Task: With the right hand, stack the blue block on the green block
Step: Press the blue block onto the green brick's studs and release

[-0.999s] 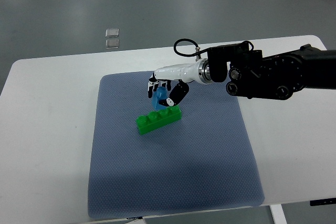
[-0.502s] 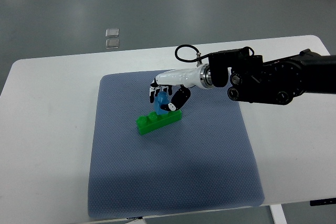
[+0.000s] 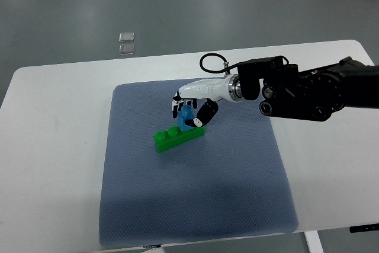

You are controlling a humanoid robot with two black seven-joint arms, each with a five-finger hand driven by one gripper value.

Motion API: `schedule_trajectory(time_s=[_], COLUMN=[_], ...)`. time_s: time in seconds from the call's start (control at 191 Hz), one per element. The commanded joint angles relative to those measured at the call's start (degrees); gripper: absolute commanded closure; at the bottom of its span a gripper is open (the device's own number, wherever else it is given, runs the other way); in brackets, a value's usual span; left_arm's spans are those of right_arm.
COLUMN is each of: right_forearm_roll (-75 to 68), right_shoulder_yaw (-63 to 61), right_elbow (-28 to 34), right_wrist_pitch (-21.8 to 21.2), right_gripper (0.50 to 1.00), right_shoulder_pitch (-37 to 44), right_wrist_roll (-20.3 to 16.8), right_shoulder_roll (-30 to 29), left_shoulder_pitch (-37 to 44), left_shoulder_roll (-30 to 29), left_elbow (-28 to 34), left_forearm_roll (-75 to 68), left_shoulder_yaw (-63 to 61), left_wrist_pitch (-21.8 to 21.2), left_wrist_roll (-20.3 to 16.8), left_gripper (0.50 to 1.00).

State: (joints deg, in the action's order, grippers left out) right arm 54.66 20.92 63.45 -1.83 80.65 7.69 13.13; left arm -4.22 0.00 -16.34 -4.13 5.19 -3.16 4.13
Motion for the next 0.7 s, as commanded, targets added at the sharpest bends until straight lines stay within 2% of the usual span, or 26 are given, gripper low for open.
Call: schedule_trajectory(time_s=[0.0, 0.696], right_forearm_roll=[0.0, 1.7], right_shoulder_yaw=[0.0, -0.2], right_elbow=[-0.2, -2.5], right_wrist_pitch=[0.1, 2.8], right_gripper=[0.906, 0.906], right_shoulder_pitch=[-0.3, -4.3], right_wrist_roll=[0.2, 1.7], right_shoulder_roll=[0.0, -0.4], left_shoulder_pitch=[0.0, 0.0], left_shoulder_roll=[0.0, 0.0], left_elbow=[0.0, 0.0], left_forearm_roll=[0.0, 0.0], left_shoulder_yaw=[0.0, 0.0], left_wrist_pitch=[0.0, 0.0], left_wrist_roll=[0.0, 0.0], left_gripper=[0.5, 0.5])
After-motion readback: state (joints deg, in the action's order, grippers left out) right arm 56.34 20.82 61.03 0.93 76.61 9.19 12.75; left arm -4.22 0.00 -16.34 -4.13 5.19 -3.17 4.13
